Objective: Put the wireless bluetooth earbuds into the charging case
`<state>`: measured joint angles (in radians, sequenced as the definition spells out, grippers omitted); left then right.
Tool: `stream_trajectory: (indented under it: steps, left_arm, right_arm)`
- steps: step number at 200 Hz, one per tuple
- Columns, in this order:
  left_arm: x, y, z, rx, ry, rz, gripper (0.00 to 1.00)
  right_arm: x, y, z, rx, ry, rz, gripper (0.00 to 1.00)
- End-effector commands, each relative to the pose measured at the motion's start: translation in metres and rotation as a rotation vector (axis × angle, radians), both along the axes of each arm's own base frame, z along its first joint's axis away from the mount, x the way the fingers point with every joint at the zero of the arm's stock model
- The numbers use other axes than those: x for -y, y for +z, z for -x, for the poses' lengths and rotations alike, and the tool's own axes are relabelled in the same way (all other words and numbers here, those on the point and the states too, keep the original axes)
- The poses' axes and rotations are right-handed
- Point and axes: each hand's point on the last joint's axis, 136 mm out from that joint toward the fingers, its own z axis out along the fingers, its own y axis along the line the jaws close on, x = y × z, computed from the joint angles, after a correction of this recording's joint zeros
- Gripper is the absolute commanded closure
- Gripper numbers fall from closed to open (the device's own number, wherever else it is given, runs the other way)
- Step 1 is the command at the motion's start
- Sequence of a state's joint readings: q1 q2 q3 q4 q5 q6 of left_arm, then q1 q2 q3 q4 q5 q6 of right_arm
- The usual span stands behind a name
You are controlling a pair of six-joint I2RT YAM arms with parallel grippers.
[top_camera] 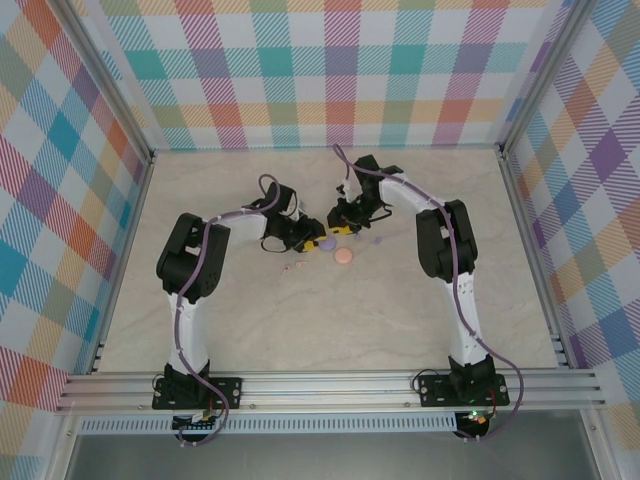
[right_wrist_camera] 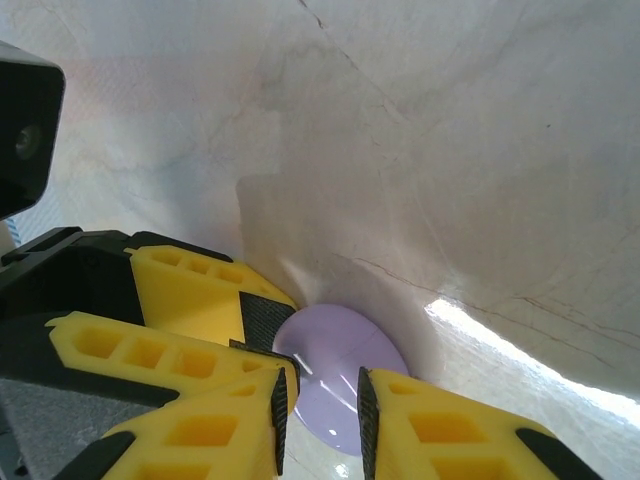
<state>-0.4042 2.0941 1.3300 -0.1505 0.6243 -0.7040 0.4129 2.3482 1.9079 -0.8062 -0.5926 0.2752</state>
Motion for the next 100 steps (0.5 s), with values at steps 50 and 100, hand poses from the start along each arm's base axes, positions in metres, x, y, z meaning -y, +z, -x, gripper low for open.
stream_trajectory:
  steps: [50,100]
  left_arm:
    - [0.013,0.001,-0.014,0.004,-0.025,-0.013,0.64]
    - [0.007,0.006,-0.013,0.012,-0.038,-0.061,0.64]
  right_arm:
    - [0.011,-0.013,0.021,-0.05,0.003,0.03,0.73]
    - [0.014,-0.006,0.019,-0.046,-0.027,0.019,0.73]
